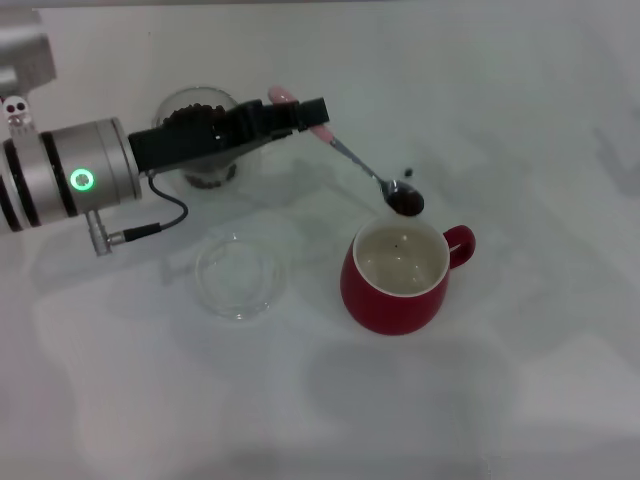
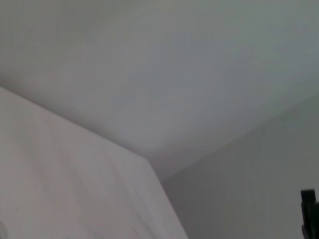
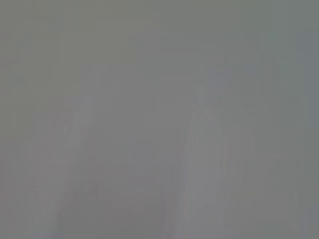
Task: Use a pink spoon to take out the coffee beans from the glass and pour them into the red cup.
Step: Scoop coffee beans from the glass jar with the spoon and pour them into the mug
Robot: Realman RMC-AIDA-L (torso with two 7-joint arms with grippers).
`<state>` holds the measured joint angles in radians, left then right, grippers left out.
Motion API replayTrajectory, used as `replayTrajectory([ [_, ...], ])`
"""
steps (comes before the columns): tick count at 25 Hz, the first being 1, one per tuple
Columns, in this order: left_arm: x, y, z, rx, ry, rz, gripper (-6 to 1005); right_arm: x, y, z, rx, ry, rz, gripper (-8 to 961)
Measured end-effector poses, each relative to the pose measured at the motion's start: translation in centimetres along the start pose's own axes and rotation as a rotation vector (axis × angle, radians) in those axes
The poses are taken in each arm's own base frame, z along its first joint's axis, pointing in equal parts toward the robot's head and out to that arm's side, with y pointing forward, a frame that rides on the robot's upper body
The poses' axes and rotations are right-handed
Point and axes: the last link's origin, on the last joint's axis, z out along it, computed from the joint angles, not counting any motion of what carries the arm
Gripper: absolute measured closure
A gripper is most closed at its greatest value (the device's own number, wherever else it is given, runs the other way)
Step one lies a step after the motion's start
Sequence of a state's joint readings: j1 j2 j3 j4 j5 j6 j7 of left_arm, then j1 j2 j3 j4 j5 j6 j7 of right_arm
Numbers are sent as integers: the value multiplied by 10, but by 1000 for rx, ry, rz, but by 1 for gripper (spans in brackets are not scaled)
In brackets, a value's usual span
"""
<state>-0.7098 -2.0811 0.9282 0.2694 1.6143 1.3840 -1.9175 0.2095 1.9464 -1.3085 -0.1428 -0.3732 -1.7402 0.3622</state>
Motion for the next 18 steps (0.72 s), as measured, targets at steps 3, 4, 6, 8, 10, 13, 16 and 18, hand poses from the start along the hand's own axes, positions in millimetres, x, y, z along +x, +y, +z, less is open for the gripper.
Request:
replayTrajectory([
  [3, -2, 0, 0, 7, -23, 21, 879, 0, 0, -3, 5, 6, -1, 337],
  [4, -1, 0, 0, 8, -30, 30, 879, 0, -1, -4, 6, 9, -1, 337],
  [6, 0, 2, 0, 8, -52, 58, 878, 1, -1, -6, 8, 15, -2, 337],
  [8, 1, 4, 1, 7, -83, 95, 878, 1, -1, -7, 9, 20, 0, 337],
  [10, 0, 7, 3, 5, -124, 131, 878, 2, -1, -6, 9, 20, 1, 337],
  [13, 2, 13, 6, 5, -177, 181, 877, 2, 1, -6, 3, 22, 5, 337],
  [16, 8, 18, 8, 7, -207, 235, 876, 3, 2, -7, -4, 27, 10, 337],
  [18, 15, 23, 10, 10, -225, 284, 875, 4, 4, -7, -4, 32, 14, 337],
])
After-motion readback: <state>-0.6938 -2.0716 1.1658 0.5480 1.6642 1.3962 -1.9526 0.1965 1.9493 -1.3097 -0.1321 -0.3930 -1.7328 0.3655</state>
